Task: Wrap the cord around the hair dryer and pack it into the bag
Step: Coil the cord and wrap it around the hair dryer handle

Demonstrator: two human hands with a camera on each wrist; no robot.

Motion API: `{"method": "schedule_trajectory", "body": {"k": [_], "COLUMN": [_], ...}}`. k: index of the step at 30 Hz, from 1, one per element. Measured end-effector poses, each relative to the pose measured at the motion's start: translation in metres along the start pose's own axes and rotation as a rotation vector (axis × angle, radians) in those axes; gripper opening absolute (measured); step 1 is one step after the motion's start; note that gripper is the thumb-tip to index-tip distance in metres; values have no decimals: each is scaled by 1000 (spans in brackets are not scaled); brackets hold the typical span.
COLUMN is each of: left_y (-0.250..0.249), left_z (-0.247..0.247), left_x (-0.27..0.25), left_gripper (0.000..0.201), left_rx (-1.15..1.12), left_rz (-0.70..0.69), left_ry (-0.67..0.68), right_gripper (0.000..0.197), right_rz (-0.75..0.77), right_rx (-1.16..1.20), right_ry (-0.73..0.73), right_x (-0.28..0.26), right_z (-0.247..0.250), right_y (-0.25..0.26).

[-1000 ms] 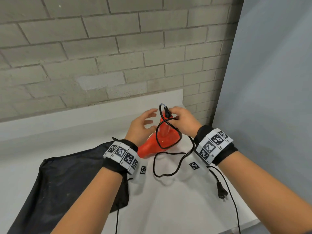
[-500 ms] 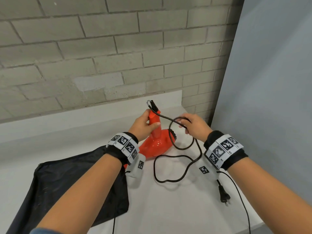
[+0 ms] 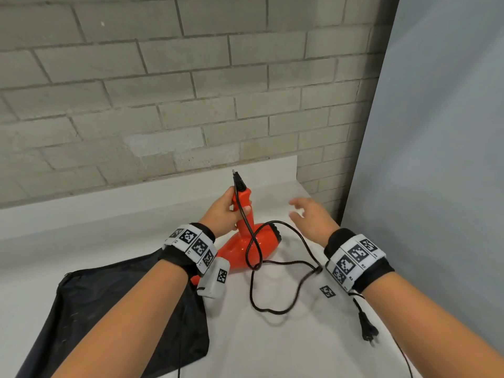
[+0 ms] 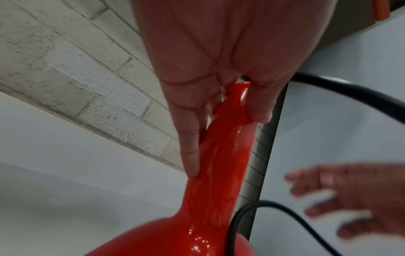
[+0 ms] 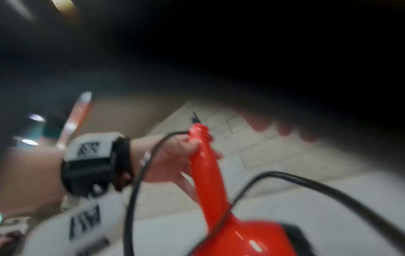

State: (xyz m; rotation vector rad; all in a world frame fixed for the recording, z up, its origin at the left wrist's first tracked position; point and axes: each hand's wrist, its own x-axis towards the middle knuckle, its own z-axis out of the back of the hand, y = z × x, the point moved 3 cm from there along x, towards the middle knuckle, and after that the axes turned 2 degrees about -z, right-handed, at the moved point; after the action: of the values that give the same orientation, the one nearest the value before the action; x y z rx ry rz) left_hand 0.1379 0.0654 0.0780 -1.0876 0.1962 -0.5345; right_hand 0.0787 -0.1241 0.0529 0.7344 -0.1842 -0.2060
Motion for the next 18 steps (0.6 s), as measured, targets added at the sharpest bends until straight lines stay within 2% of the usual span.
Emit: {"method": "schedule_trajectory", "body": {"k": [1, 2, 3, 5, 7, 9, 12, 15, 18], "left_y": [1, 0, 0, -1, -2, -1, 0, 3, 2], "left_z": [-1, -1, -2, -3, -4, -5, -4, -1, -1], "left_x": [0, 1, 1, 2, 3, 5, 5, 5, 4], "left_gripper": [26, 27, 27, 27, 29, 35, 35, 38, 35], "left_rx": [0, -1, 0, 0, -7, -5, 20, 15, 13], "left_rz": [3, 3, 2, -9, -16, -8, 5, 31, 33], "left_ry": [-5, -9, -11, -7, -1, 14, 17, 45, 148], "right_gripper": [26, 22, 23, 27, 22, 6, 23, 18, 15], "right_rz": [71, 118, 140, 119, 110, 98, 19, 190, 334], "right_rx": [93, 169, 203, 149, 121, 266, 399, 235, 255], "right_ry": [-60, -58, 7, 240, 431, 476, 374, 89, -107], "right_x": [-4, -8, -12, -19, -23, -25, -20, -12, -5], "right_z": [4, 5, 3, -8, -19, -23, -12, 18, 50], "right_y": [19, 36, 51, 69, 76, 80, 82, 87, 99]}}
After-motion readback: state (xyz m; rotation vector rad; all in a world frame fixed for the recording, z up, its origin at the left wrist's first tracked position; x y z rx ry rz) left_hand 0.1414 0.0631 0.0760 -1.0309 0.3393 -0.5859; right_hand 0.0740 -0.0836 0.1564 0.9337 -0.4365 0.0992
